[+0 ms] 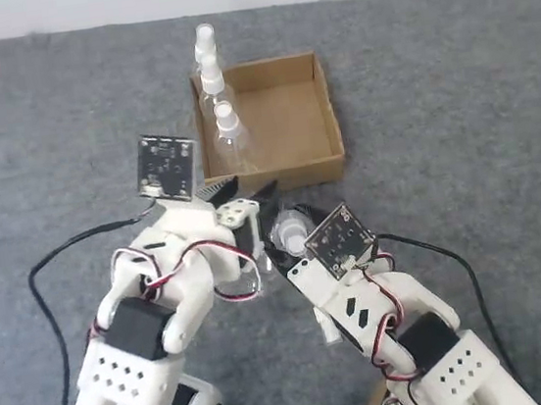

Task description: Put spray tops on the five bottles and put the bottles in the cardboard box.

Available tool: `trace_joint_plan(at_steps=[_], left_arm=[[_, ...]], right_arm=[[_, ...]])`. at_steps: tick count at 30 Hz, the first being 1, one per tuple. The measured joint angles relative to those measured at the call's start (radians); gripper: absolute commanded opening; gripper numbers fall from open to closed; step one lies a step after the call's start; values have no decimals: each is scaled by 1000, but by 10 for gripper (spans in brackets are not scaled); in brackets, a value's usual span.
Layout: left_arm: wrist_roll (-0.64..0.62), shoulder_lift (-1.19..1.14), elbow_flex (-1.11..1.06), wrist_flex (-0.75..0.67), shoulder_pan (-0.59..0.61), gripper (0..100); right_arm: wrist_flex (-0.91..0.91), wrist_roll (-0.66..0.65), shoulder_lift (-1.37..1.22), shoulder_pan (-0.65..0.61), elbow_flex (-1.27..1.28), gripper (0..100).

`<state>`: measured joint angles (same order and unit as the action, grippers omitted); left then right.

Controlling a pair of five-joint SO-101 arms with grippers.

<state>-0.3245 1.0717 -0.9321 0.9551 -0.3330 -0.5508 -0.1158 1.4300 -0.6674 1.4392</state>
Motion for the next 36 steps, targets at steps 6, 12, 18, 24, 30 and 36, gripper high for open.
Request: trace_joint_plan(at_steps=[6, 12, 18, 24, 30, 36], left_arm=[[0, 0, 41, 0, 112, 177], [0, 0, 60, 0, 244, 177], [-2, 0, 43, 0, 414, 174], [-3, 0, -55, 0, 500, 173], [-3, 0, -147, -32, 532, 173], [0, 0, -342, -262, 542, 62]], right_arm=[[0, 0, 0, 75, 0, 6], [0, 0, 0, 83, 0, 6], [-31, 0, 0, 83, 0, 6], [-54, -35, 0, 83, 0, 6], [-54, -54, 0, 83, 0, 6], [-87, -55, 0, 83, 0, 6]])
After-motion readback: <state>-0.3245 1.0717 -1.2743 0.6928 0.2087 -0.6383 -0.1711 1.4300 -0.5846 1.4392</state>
